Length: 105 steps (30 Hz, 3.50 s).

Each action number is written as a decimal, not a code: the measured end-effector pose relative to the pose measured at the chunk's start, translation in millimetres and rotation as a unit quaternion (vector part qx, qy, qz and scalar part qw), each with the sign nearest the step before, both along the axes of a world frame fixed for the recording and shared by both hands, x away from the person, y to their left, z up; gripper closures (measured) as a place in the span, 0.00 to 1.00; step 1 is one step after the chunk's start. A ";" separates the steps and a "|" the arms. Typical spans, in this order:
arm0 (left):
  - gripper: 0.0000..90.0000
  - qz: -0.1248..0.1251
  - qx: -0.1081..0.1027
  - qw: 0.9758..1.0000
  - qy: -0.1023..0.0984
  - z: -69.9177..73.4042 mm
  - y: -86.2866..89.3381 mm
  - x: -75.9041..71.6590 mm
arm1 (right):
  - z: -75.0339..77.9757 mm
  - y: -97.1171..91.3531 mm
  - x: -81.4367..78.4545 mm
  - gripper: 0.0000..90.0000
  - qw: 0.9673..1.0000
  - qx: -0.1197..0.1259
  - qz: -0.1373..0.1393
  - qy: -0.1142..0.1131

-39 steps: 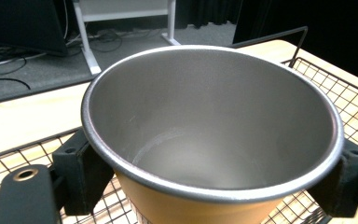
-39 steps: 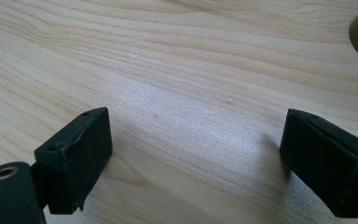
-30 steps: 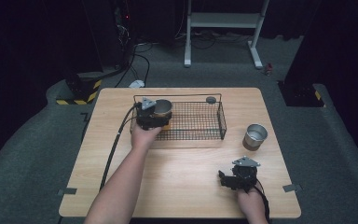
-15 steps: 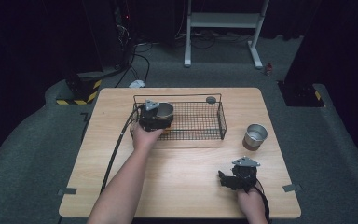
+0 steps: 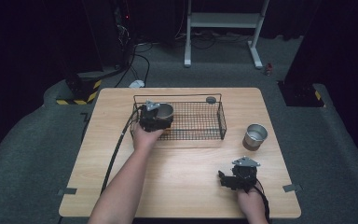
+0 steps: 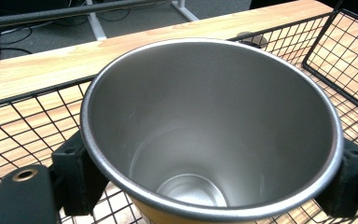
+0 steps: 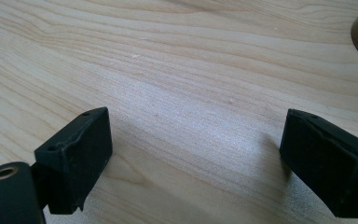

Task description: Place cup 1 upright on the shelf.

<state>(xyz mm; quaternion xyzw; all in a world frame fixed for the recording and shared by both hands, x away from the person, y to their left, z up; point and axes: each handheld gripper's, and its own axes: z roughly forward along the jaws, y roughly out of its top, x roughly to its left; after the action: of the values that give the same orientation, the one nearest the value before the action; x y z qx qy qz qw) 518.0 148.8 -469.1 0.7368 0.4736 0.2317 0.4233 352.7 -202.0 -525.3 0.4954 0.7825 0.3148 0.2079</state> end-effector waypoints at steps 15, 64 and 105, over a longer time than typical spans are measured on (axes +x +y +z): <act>0.16 0.005 0.009 1.000 -0.012 -4.7 -1.3 -3.4 | 0.0 0.0 0.0 0.10 1.000 0.000 0.000 0.000; 0.00 0.019 0.011 1.000 0.010 12.8 16.2 -27.1 | 0.3 0.5 0.0 0.10 1.000 0.001 0.000 0.003; 0.04 -0.009 0.014 1.000 0.024 17.3 41.1 -85.6 | 0.3 0.9 -0.3 0.10 1.000 0.001 0.001 0.003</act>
<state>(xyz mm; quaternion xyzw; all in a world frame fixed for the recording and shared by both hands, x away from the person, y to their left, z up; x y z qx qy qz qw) 432.4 189.8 -451.8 0.7524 0.4737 0.2165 0.4033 352.4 -201.1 -525.0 0.4956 0.7834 0.3141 0.2051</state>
